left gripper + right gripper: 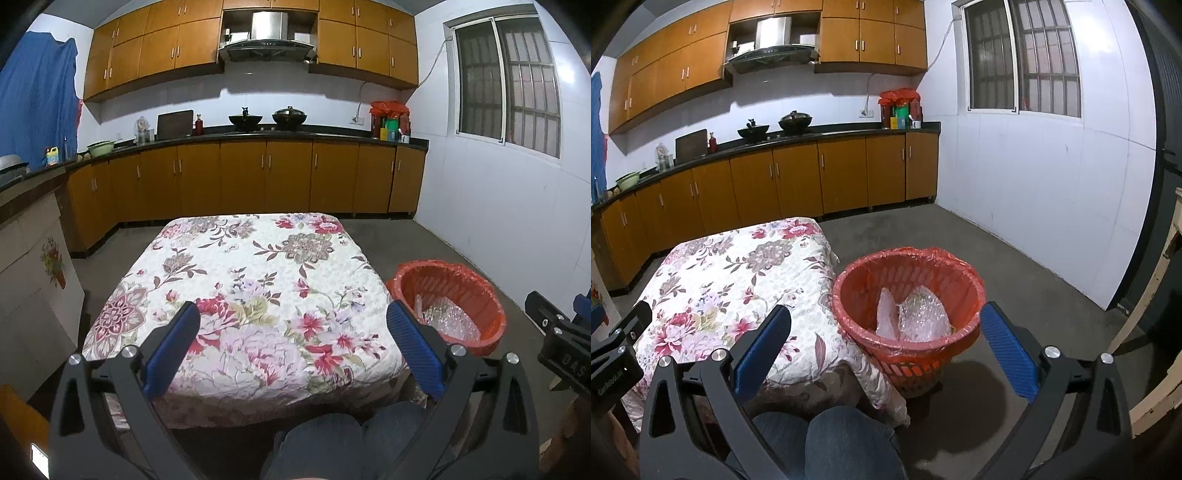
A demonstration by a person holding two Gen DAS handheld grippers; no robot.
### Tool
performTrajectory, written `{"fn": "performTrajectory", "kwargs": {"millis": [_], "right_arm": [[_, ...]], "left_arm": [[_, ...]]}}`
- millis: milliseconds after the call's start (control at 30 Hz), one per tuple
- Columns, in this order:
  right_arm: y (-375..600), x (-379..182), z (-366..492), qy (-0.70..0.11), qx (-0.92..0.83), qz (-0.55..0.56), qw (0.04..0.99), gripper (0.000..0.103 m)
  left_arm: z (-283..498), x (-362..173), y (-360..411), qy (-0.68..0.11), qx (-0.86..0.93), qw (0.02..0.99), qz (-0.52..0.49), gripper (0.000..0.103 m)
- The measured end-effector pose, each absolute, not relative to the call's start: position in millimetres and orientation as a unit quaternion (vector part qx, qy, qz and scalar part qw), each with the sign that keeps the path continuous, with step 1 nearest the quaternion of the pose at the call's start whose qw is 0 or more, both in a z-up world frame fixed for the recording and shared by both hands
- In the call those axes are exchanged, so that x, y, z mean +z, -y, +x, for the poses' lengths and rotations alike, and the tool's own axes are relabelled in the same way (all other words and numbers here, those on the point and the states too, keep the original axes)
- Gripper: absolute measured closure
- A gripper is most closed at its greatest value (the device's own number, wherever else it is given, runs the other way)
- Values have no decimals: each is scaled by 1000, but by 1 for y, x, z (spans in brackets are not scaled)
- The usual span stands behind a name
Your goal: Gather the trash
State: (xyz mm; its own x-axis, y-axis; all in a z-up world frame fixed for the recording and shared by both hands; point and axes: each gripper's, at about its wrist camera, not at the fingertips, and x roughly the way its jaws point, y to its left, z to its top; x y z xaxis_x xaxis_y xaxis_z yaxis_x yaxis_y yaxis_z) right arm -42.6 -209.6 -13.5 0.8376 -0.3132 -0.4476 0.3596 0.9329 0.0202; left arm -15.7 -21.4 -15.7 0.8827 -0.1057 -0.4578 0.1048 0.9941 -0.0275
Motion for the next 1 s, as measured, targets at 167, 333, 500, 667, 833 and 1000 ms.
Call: {"fn": "performTrajectory", "kwargs": {"millis": [167, 333, 500, 667, 833, 1000], "right_arm": [[210, -14, -45, -228, -177, 55, 956, 2], [209, -15, -46, -230, -175, 57, 956, 2], [208, -15, -47, -230, -175, 57, 956, 2], [208, -16, -47, -230, -174, 58, 956, 2], [207, -17, -48, -230, -174, 58, 956, 2], [206, -17, -48, -230, -173, 58, 956, 2]], "left_arm": [[-19, -17, 20, -242, -51, 969, -3, 4], [-22, -17, 18, -242, -48, 969, -4, 4], [-24, -17, 18, -241, -47, 969, -3, 4], [-28, -15, 18, -237, -46, 970, -2, 4], [-30, -14, 18, -234, -46, 971, 0, 4], [-31, -13, 19, -234, -47, 971, 1, 4]]}}
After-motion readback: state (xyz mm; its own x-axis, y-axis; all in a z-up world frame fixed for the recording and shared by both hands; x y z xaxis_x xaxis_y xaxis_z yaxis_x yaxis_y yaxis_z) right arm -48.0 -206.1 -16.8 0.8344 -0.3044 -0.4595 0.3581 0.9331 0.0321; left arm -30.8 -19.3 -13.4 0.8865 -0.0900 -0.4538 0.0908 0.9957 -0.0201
